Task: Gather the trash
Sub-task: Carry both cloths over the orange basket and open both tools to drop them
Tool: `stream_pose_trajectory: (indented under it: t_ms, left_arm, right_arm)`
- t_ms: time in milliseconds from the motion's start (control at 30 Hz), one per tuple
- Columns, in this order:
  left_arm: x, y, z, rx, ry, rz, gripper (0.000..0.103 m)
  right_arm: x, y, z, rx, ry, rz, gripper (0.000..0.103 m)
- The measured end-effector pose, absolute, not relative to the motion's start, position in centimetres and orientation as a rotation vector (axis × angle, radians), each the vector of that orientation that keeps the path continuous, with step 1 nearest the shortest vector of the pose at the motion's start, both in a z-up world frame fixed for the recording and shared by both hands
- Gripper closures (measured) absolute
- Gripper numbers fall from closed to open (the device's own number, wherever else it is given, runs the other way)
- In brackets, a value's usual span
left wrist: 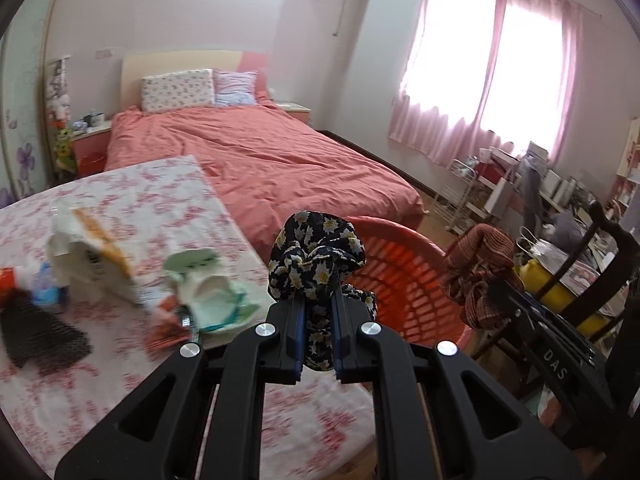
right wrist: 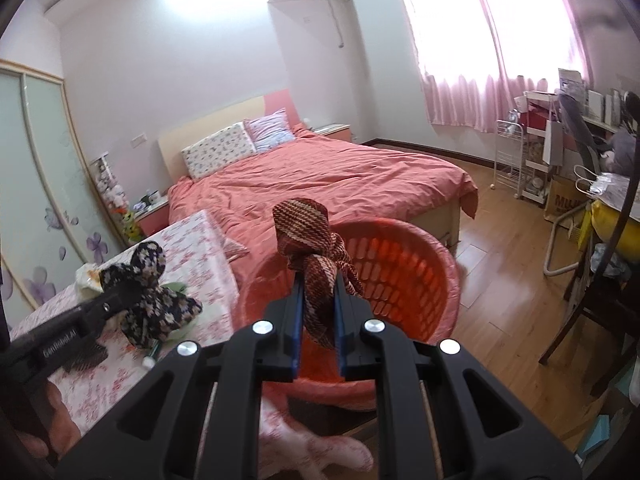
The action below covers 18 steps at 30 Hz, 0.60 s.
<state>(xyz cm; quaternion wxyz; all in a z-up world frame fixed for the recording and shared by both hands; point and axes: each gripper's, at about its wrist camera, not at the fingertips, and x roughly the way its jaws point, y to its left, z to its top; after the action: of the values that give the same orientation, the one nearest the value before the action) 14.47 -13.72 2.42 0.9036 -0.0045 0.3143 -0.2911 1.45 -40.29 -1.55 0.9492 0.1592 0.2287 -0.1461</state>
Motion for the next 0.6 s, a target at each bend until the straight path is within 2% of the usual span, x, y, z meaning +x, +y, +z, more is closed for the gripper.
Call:
stream_pose_trajectory:
  t_ms: [600]
  left_arm:
    - [16.3, -20.9, 0.7, 0.048, 0.679, -0.728, 0.093]
  right_arm:
    - [4.6, -44.9, -3.2, 0.371, 0.447, -0.33, 0.089]
